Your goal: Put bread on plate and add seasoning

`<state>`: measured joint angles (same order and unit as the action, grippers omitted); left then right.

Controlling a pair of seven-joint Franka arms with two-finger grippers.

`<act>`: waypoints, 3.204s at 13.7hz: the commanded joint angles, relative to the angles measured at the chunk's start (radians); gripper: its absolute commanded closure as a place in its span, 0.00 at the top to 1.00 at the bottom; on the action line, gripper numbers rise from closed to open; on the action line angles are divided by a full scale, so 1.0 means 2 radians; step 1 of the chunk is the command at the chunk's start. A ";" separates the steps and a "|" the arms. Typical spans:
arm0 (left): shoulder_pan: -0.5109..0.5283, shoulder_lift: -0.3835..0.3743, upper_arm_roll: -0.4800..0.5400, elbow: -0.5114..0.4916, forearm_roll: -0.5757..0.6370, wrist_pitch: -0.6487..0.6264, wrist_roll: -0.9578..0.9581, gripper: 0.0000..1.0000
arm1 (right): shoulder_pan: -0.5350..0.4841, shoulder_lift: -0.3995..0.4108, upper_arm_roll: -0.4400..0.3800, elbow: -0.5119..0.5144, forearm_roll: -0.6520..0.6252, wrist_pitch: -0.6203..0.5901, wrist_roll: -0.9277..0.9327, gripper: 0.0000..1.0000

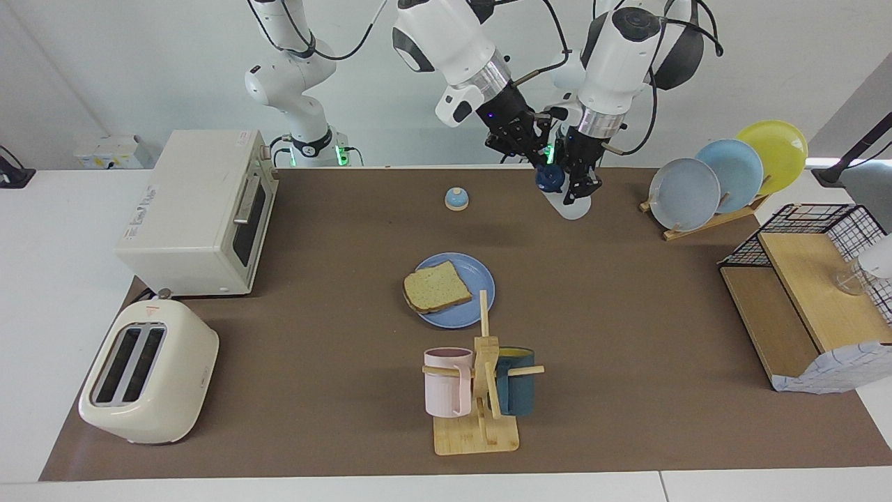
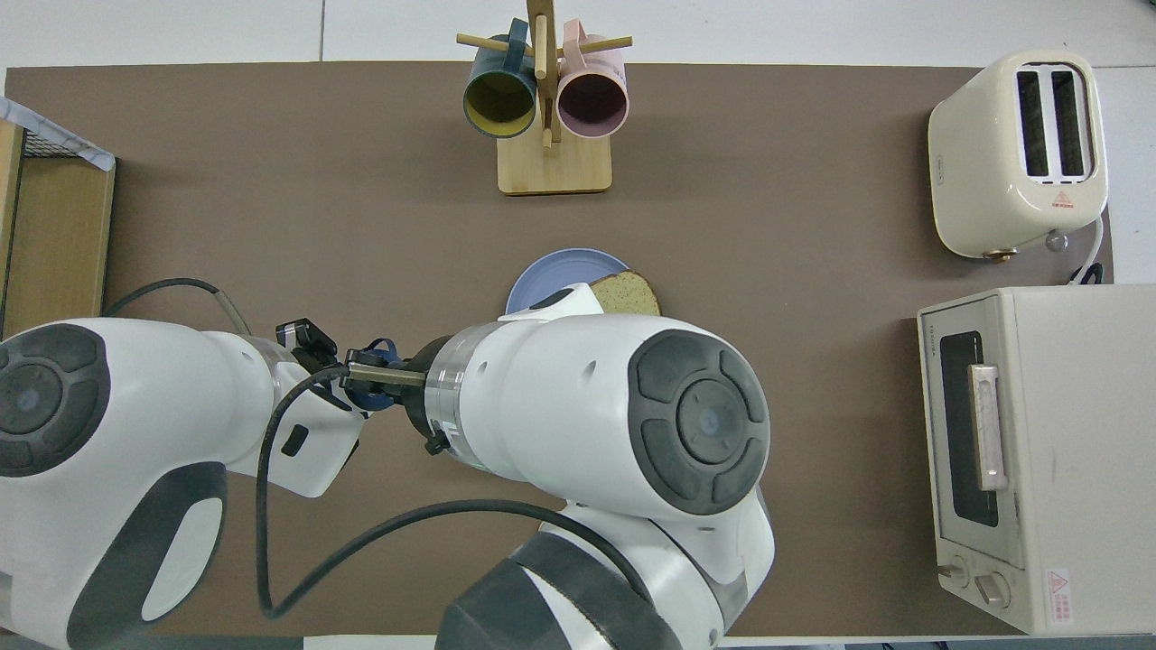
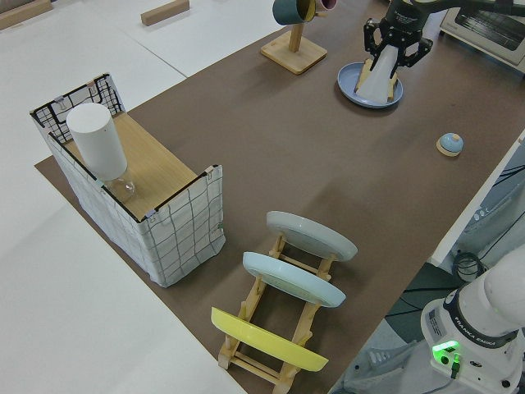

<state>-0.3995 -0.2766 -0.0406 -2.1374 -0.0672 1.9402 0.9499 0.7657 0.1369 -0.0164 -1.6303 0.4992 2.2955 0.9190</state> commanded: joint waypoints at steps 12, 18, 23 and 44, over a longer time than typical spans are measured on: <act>-0.005 -0.014 -0.020 -0.020 0.033 -0.020 -0.011 0.00 | -0.032 -0.016 -0.005 0.003 0.049 0.060 0.020 0.00; -0.005 -0.013 -0.026 -0.020 0.035 -0.020 -0.024 0.00 | -0.035 -0.027 -0.006 -0.007 0.046 0.003 -0.051 0.33; -0.003 -0.012 -0.026 -0.020 0.036 -0.020 -0.028 0.00 | -0.041 -0.039 -0.007 -0.034 0.046 0.000 -0.053 1.00; -0.159 0.375 -0.056 0.352 0.314 -0.297 -0.249 0.00 | -0.350 -0.071 -0.006 0.021 -0.251 -0.407 -0.419 1.00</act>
<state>-0.6546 0.3237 -0.1740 -1.5921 0.5061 1.4480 0.4892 0.0832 0.0109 -0.0427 -1.5580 0.0136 1.4886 0.0964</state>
